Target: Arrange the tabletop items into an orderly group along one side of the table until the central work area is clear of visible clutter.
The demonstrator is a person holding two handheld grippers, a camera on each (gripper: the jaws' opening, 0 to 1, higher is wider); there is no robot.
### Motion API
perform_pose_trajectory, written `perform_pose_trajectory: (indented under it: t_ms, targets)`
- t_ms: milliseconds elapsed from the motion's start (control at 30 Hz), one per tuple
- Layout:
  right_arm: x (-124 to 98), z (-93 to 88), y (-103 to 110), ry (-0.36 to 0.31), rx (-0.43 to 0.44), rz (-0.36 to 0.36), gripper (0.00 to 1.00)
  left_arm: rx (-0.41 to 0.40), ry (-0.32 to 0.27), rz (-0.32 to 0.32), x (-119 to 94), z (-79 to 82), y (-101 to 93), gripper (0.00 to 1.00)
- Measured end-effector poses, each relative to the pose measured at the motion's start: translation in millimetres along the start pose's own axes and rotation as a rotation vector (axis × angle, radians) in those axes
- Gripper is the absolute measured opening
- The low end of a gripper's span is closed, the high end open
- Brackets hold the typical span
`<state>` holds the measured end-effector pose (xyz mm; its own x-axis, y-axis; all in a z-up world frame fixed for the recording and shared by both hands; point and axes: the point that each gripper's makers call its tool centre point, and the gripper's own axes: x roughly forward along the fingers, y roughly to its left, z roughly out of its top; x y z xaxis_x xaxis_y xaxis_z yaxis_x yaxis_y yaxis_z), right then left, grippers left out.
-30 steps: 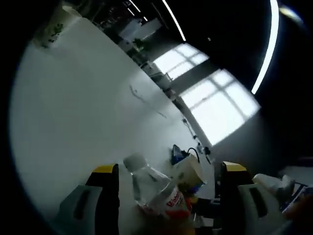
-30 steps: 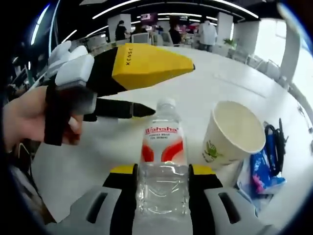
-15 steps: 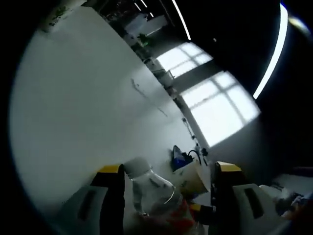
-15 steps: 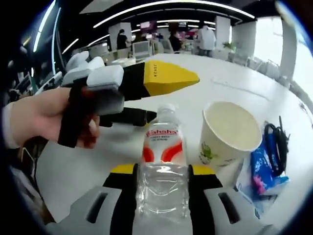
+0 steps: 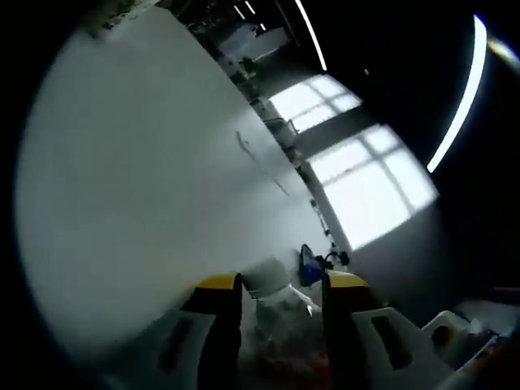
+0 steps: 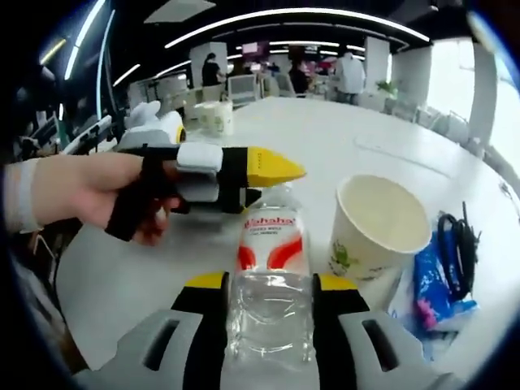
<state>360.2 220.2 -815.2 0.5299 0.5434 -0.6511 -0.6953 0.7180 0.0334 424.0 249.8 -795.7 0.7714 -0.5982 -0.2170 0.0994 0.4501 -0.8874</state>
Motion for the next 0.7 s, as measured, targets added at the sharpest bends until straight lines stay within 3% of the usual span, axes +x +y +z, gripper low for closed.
perform_pose_trajectory:
  t_ms: [100, 300, 467, 700]
  targets:
    - [-0.2, 0.3, -0.1, -0.008, -0.008, 0.006, 0.36, -0.034, -0.006, -0.005, 2.5, 9.3, 9.8, 0.26]
    - [-1.7, 1.8, 1.9, -0.032, -0.022, 0.013, 0.36, -0.083, -0.008, -0.024, 4.6, 13.5, 10.0, 0.24]
    - [-1.7, 2.8, 4.8, -0.037, -0.043, 0.026, 0.36, -0.092, -0.011, -0.022, 6.5, 19.7, 22.6, 0.22]
    - [-3.3, 1.2, 5.9, -0.029, -0.065, 0.022, 0.36, -0.088, -0.030, -0.013, 4.4, 18.5, 24.6, 0.21]
